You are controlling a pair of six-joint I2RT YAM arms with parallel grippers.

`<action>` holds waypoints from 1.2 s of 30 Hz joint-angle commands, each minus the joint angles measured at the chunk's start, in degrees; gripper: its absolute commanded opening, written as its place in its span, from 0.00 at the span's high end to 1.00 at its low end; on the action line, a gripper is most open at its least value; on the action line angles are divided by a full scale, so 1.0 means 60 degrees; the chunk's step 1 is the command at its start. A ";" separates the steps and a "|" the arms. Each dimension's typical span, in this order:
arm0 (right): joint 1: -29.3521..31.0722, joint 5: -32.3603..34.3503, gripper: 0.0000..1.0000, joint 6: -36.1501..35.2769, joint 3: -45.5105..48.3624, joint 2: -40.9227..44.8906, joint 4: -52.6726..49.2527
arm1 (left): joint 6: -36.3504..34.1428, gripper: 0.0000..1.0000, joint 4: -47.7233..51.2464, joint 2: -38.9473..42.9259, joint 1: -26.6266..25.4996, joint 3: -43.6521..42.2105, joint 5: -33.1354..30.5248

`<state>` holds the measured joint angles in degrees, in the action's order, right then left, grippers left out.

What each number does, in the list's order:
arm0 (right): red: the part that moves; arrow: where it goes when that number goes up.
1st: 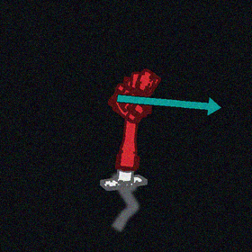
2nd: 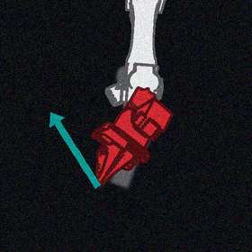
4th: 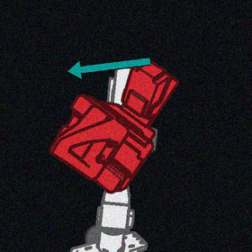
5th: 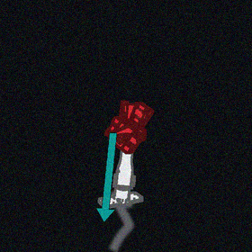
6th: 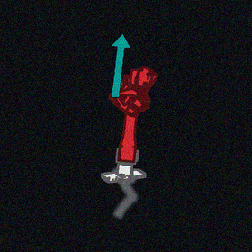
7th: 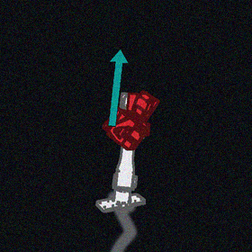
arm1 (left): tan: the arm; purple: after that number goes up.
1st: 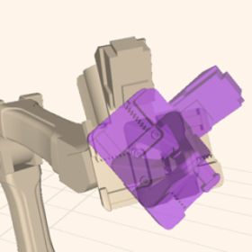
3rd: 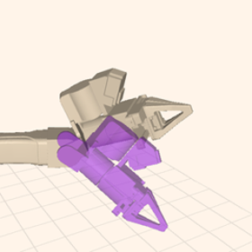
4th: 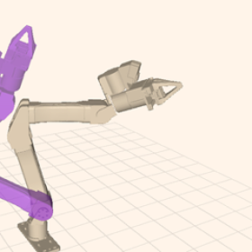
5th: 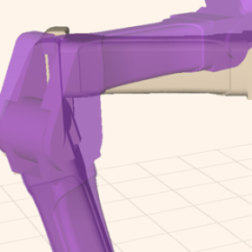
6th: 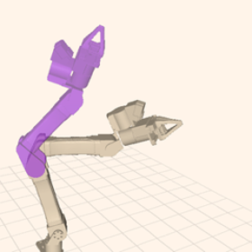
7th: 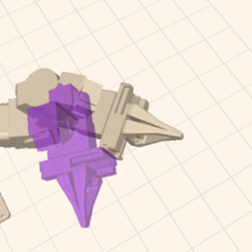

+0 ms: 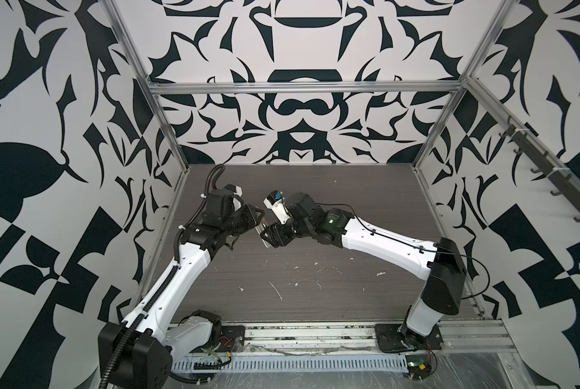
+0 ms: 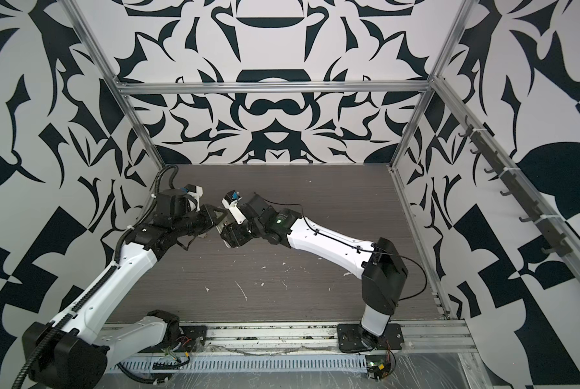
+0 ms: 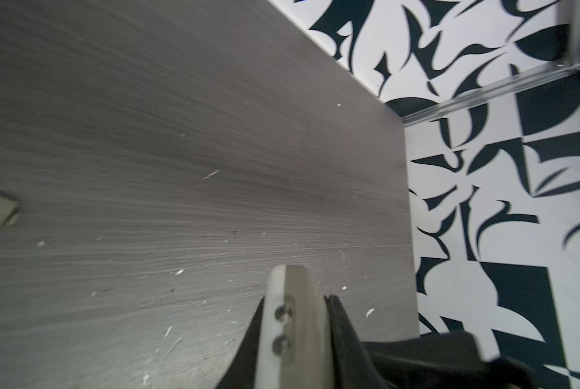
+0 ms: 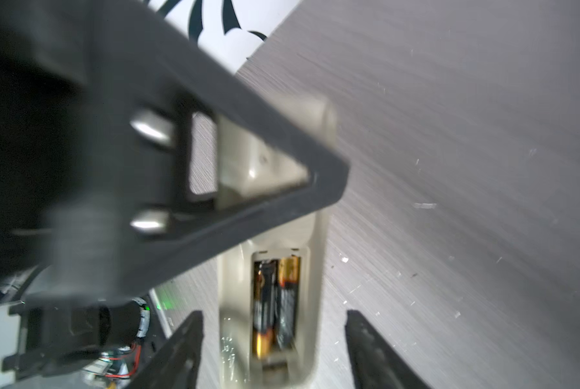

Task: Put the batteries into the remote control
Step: 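Grasp the remote's end with the left gripper while the right gripper releases it, then lower the right gripper onto the beige cover and grasp it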

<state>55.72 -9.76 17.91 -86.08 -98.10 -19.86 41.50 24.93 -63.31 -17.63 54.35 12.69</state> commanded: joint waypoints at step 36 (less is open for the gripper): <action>-0.0546 -0.1621 0.14 -0.3141 -1.0177 -0.9074 -0.3018 | 0.2999 1.00 0.5561 0.3100 0.0331 0.0100 -0.2093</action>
<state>51.64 -17.82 3.40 -144.24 -153.93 -37.69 56.71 54.33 -45.80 -15.81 53.52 -0.38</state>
